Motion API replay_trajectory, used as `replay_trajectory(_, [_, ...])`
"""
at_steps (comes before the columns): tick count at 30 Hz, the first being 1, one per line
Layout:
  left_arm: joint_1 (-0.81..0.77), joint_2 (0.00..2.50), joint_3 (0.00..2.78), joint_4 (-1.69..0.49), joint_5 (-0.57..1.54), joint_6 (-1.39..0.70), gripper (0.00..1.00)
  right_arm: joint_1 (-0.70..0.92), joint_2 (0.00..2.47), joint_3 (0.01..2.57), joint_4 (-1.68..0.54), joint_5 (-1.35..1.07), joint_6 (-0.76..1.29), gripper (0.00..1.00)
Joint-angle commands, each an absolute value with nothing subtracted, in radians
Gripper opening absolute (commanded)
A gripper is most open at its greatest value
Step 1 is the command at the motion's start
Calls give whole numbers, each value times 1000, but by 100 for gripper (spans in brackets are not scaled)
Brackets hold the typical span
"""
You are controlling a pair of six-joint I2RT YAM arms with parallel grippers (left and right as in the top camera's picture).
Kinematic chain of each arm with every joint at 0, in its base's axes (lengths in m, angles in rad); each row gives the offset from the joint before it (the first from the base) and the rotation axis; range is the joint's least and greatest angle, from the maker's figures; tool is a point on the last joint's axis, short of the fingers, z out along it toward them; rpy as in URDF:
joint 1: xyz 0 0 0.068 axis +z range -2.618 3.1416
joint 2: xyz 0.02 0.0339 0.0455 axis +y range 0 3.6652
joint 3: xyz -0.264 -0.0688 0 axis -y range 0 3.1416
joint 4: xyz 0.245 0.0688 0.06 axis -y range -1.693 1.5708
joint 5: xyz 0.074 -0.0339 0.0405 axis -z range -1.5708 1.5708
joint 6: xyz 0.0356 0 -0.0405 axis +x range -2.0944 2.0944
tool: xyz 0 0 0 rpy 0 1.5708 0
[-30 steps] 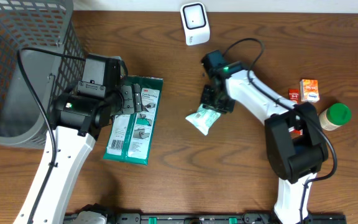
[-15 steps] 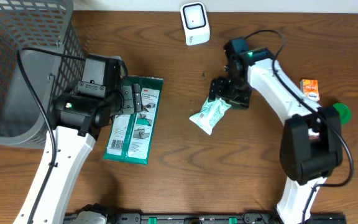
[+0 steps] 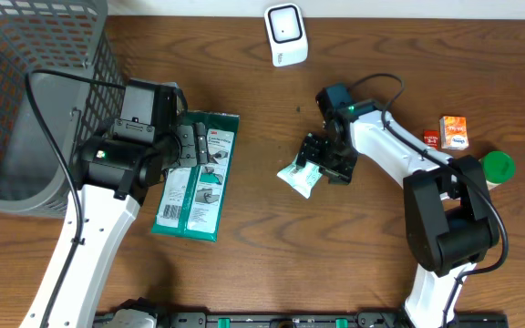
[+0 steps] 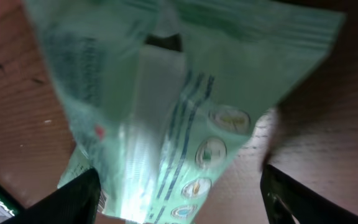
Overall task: Scan the item barcode
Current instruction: 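Lower the right gripper onto the mint wipes pack and close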
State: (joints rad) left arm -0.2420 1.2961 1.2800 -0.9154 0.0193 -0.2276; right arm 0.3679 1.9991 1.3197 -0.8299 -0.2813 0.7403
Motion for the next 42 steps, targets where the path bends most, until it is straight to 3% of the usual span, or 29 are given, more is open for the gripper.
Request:
replay_trajectory(1, [-237,1300,1293,-916,7,-214,84,370,1987,1289,-801,-272,800,73])
replay_trajectory(5, [-237,1300,1293,-916,7,-214,84,370,1986,1289,-748,-334,707,67])
replay_trajectory(10, [-237,1300,1293,-916,7,-214,84,358,1983,1318,-727,-432,595,73])
replay_trajectory(14, [-237,1300,1293,-916,7,-214,84,324,1948,1329,-762,-431,521,85])
replay_trajectory(17, [-237,1300,1293,-916,7,-214,84,299,1924,1329,-785,-432,496,87])
replay_trajectory(24, [-237,1300,1293,-916,7,-214,84,280,1923,1317,-813,-423,524,82])
replay_trajectory(35, [-237,1300,1293,-916,7,-214,84,290,1925,1167,-632,-412,659,70])
replay_trajectory(42, [-237,1300,1293,-916,7,-214,84,295,1924,1072,-478,-413,702,48])
